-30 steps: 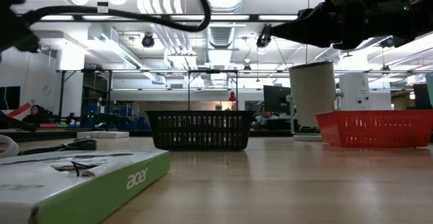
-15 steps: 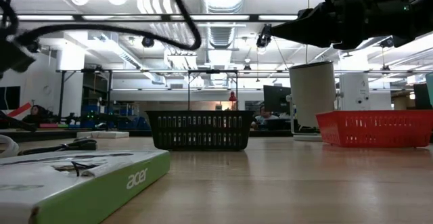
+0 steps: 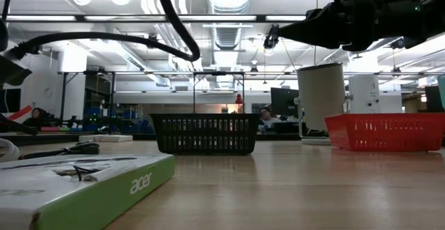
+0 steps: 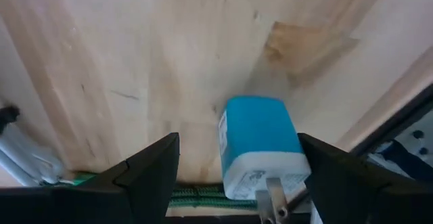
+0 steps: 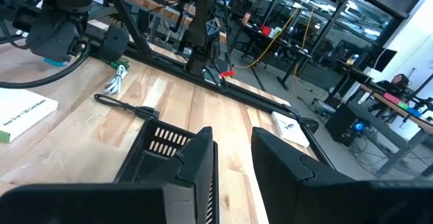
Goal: Pick and place items into bin
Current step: Put the blue charger adapter into the red bin
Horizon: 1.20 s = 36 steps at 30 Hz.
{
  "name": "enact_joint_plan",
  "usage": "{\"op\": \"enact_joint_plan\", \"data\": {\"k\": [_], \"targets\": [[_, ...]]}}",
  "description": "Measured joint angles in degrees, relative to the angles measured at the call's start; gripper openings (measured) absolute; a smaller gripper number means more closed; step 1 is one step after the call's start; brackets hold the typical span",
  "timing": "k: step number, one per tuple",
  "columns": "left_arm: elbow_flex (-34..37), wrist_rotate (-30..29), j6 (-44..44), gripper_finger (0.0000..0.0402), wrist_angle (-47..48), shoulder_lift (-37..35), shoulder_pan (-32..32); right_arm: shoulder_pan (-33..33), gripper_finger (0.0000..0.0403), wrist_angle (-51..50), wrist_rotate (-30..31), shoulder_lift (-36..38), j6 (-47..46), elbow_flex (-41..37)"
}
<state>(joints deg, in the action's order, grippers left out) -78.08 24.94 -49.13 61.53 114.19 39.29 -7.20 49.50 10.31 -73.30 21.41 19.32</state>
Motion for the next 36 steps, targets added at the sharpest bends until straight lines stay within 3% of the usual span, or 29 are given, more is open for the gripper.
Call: {"op": "enact_joint_plan", "data": {"k": [8, 18, 36], "targets": [[3.01, -1.28, -1.07, 0.0250, -4.01, -0.11, -0.04, 0.00, 0.0084, 0.00, 0.00, 0.00, 0.18, -0.01], [3.12, -1.01, -1.64, 0.0130, -4.83, -0.13, -0.02, 0.00, 0.0090, 0.00, 0.00, 0.00, -0.01, -0.03], [0.32, -2.27, -4.77, 0.0129, -6.53, 0.06, -0.20, 0.00, 0.0086, 0.00, 0.00, 0.02, -0.87, -0.03]]}}
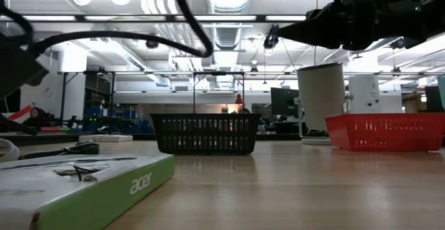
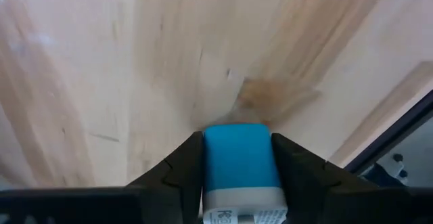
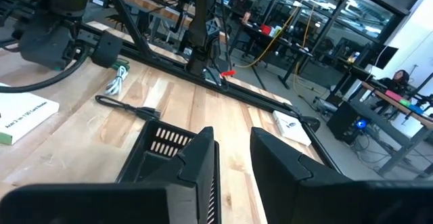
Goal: Pick and place items into bin
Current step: Put the blue charger adapter into the red bin
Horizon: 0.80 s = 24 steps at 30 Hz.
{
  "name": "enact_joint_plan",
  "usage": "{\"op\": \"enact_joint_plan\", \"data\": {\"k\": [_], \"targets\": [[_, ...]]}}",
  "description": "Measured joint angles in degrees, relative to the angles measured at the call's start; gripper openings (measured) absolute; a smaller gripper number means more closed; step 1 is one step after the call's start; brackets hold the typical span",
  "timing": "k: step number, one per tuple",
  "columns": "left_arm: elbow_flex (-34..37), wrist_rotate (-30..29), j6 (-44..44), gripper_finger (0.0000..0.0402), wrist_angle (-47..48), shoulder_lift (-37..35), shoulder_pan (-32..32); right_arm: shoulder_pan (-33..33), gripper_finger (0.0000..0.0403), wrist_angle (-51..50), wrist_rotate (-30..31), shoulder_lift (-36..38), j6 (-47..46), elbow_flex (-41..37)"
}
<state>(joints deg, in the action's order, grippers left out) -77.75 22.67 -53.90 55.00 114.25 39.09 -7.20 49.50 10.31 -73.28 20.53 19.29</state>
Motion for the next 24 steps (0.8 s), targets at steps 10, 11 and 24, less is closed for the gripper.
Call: {"op": "enact_joint_plan", "data": {"k": [10, 11, 24], "targets": [[-1.37, -11.02, -2.90, 0.0129, -5.67, -1.62, -0.02, 0.00, 0.0077, 0.00, 0.02, -0.02, 0.02, -0.02], [-1.55, -12.69, -2.90, 0.0129, -6.07, -1.90, -0.02, -0.02, 0.0077, 0.00, 0.02, -0.01, 0.02, -0.02], [-1.84, -30.69, -2.72, 0.0129, -8.75, -5.49, -0.02, 0.00, 0.0082, 0.00, 0.15, 0.00, 0.04, -0.02]]}}
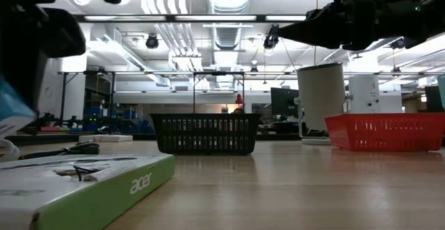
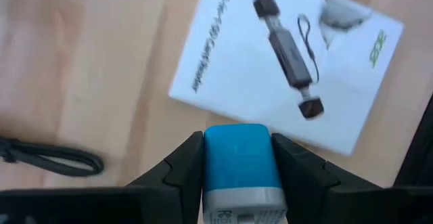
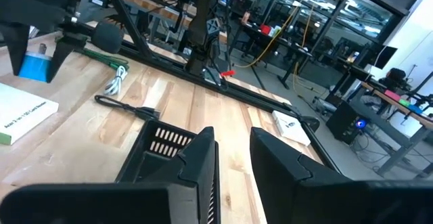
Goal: Pick and place items into bin
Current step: Put the blue charger adapter into the red bin
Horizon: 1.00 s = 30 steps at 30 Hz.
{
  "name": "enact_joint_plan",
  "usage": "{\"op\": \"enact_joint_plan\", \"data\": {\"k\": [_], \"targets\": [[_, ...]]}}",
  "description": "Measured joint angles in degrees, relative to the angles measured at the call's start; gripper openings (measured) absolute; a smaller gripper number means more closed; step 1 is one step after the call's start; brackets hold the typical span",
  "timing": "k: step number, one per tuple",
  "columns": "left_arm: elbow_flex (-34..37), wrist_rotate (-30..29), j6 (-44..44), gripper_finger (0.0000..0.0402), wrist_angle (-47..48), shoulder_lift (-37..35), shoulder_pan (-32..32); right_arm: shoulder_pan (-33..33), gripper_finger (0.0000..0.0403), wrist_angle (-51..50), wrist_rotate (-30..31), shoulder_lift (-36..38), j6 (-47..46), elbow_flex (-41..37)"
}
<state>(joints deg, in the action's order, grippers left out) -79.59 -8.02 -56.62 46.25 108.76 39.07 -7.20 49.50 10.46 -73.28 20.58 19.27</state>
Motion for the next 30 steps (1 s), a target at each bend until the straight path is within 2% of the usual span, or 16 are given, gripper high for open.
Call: {"op": "enact_joint_plan", "data": {"k": [13, 23, 25, 30], "targets": [[-0.24, -6.51, 3.27, 0.0129, -0.95, -2.11, 0.00, 0.00, 0.0076, -0.72, 0.04, 0.00, -0.19, 0.00], [-0.24, -14.13, 8.19, 0.0129, -1.64, -2.83, 0.00, -0.02, 0.0079, -0.88, -0.41, 0.00, -0.69, 0.65], [-0.22, -14.98, 9.32, 0.0129, -2.47, -3.31, 0.00, -0.02, 0.0077, -0.81, -3.58, 0.00, -0.34, 1.76], [-0.07, -17.93, 8.54, 0.0129, -5.97, -5.06, -0.05, -1.63, 0.0078, -2.27, -19.62, 0.00, 5.98, 3.84]]}}
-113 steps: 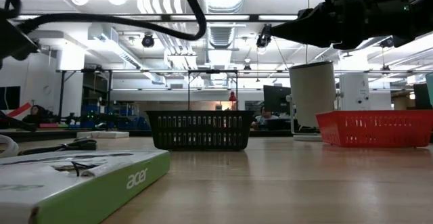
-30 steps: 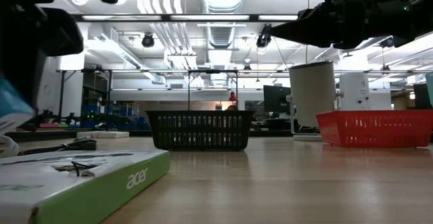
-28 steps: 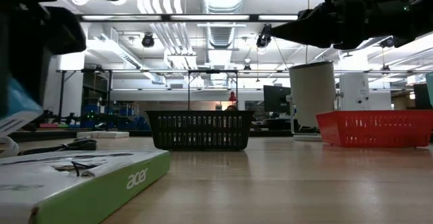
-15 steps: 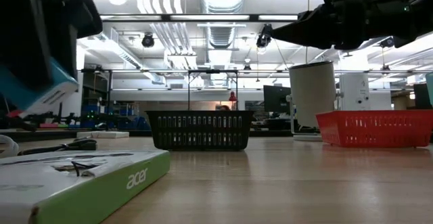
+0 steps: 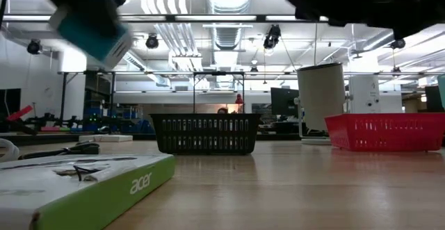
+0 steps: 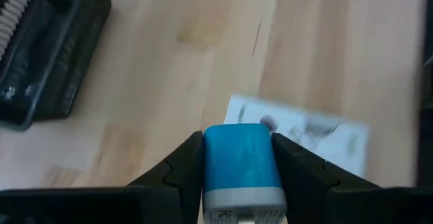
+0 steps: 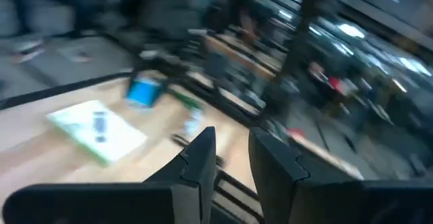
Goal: Pick and place items into bin
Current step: Put the blue charger adapter into the red bin
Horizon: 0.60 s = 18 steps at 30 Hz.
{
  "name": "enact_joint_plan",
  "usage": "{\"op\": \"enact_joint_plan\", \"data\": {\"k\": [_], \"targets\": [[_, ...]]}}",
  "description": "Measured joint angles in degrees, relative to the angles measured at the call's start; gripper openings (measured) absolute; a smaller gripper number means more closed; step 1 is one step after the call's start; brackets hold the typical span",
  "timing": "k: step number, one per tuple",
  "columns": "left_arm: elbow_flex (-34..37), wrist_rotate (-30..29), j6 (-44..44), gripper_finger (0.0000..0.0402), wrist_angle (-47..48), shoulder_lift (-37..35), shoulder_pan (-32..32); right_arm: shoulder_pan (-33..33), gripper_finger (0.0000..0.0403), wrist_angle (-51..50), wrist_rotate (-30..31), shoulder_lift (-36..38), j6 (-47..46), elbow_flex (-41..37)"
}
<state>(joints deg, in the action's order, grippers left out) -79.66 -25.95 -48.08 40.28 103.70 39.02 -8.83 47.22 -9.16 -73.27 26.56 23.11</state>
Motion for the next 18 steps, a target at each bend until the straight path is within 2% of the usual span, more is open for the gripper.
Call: {"op": "enact_joint_plan", "data": {"k": [4, 9, 11, 14, 18], "targets": [[0.18, -0.64, -0.78, 0.0129, -6.52, -1.25, -0.62, -6.28, 0.0089, -5.11, 2.94, -0.04, 14.20, 0.51], [0.07, -1.16, 0.98, 0.0129, -10.07, -1.42, -0.88, -13.74, 0.0115, -4.18, 5.28, -0.87, 26.37, 0.75], [0.17, -1.15, 1.08, 0.0129, -10.96, -1.42, -1.19, -16.34, 0.0131, -3.30, 6.99, -1.91, 29.20, 1.25], [0.39, -1.61, 3.50, 0.0129, -14.29, -1.42, -1.58, -19.60, 0.0160, -1.90, 12.68, -4.29, 31.07, 2.44], [0.42, -1.72, 11.86, 0.0129, -22.69, -1.42, -1.90, -22.23, 0.0202, -1.40, 20.56, -9.45, 34.27, 5.71]]}}
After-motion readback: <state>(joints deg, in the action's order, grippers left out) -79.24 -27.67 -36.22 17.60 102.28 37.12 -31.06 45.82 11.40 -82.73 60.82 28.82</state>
